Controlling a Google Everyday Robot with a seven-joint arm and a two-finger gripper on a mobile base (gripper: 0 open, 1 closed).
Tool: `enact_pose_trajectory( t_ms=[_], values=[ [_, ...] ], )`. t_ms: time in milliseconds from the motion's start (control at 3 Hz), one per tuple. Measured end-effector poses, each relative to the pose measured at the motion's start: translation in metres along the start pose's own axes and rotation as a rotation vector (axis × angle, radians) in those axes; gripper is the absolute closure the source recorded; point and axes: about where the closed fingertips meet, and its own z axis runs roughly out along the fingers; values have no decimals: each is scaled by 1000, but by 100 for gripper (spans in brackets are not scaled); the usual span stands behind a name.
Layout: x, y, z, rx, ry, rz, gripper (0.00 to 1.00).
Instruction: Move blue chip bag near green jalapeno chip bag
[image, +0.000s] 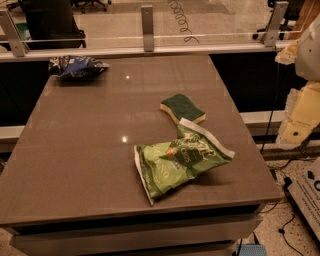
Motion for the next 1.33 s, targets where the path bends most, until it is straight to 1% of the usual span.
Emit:
enact_pose_trajectory(
  t_ms=[333,667,1000,1333],
  values=[
    [-2,-2,-1,9,-7,-3,0],
    [-26,-26,11,37,-66,-41,0],
    [-66,-62,31,95,-179,-95,0],
    [-108,-100,53,140,-292,-133,0]
  ],
)
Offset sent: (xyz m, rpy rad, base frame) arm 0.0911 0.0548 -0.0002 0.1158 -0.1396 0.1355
